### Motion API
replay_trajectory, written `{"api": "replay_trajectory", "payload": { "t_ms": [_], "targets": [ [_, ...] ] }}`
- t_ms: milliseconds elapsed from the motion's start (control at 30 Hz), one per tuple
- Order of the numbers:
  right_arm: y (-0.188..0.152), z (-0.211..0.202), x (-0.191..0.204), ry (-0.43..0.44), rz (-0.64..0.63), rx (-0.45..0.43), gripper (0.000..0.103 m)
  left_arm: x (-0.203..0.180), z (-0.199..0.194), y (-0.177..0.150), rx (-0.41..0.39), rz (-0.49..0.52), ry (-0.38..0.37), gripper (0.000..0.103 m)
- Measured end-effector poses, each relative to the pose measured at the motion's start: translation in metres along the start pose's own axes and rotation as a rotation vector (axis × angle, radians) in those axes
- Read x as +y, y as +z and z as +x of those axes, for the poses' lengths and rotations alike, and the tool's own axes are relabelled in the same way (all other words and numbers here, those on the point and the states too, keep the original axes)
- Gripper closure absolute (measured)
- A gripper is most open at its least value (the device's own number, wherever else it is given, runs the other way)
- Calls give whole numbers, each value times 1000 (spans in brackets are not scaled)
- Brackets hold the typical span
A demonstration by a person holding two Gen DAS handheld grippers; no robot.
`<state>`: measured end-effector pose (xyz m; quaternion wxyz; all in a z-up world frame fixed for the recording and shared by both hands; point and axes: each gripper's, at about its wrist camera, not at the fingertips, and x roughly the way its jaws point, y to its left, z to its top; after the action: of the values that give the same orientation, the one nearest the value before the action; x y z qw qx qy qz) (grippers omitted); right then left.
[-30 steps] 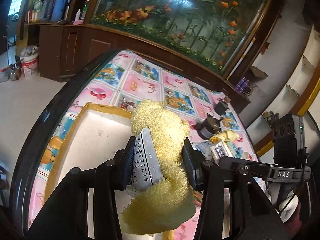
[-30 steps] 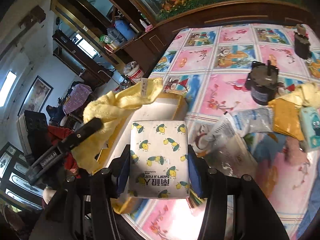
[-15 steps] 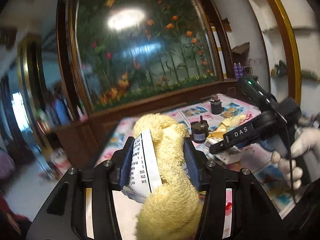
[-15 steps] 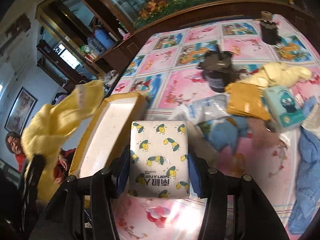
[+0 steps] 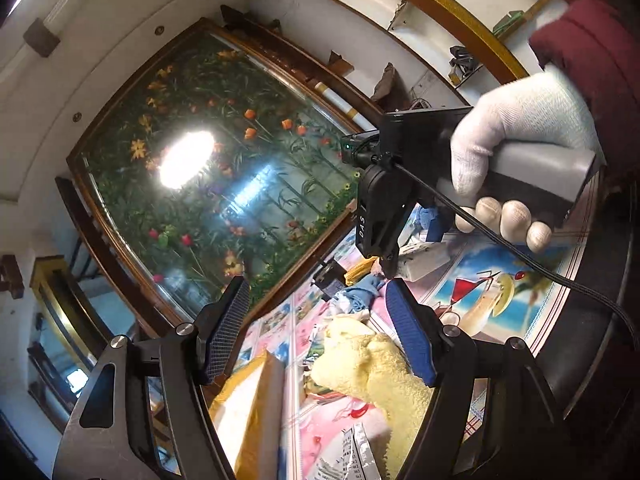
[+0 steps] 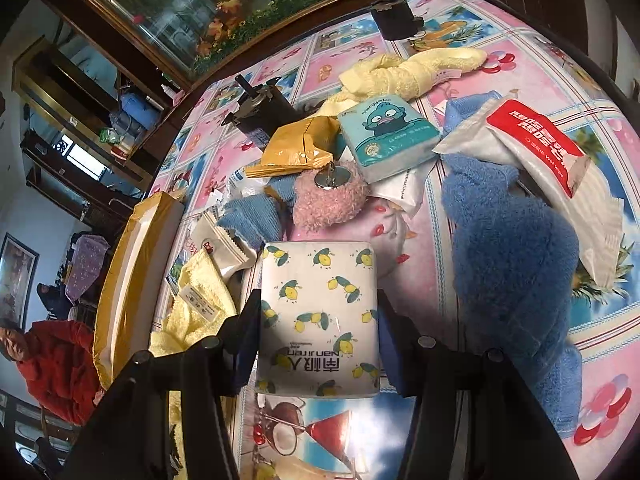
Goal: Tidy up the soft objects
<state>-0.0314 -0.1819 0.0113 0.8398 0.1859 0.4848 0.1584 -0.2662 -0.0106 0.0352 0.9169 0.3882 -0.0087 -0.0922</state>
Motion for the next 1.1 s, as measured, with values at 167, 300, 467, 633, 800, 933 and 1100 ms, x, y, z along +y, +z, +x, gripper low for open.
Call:
{"api": "replay_trajectory", "payload": {
  "t_ms": [167,300,467,633,800,933,1100],
  "targets": [
    [0,-5,17,-83,-81,-48,49,19,5,-3,143,-98,-41,32],
    [-5,-23,37,-157,-169,-139,48,41,12,-27,320,-218,-118,32],
    [-18,-17,78,-40,-286,-86,47,44,22,-50,462,-283,-217,32],
    [-46,19,114,64,-405,104,48,41,36,-64,537,-392,-350,32],
    [-58,40,122,31,-433,164,47,52,51,-84,606,-558,-448,32],
    [-57,44,123,-10,-437,163,47,62,57,-94,634,-694,-506,32],
    [-58,46,125,-52,-431,156,47,64,63,-95,649,-761,-522,32]
  ]
}}
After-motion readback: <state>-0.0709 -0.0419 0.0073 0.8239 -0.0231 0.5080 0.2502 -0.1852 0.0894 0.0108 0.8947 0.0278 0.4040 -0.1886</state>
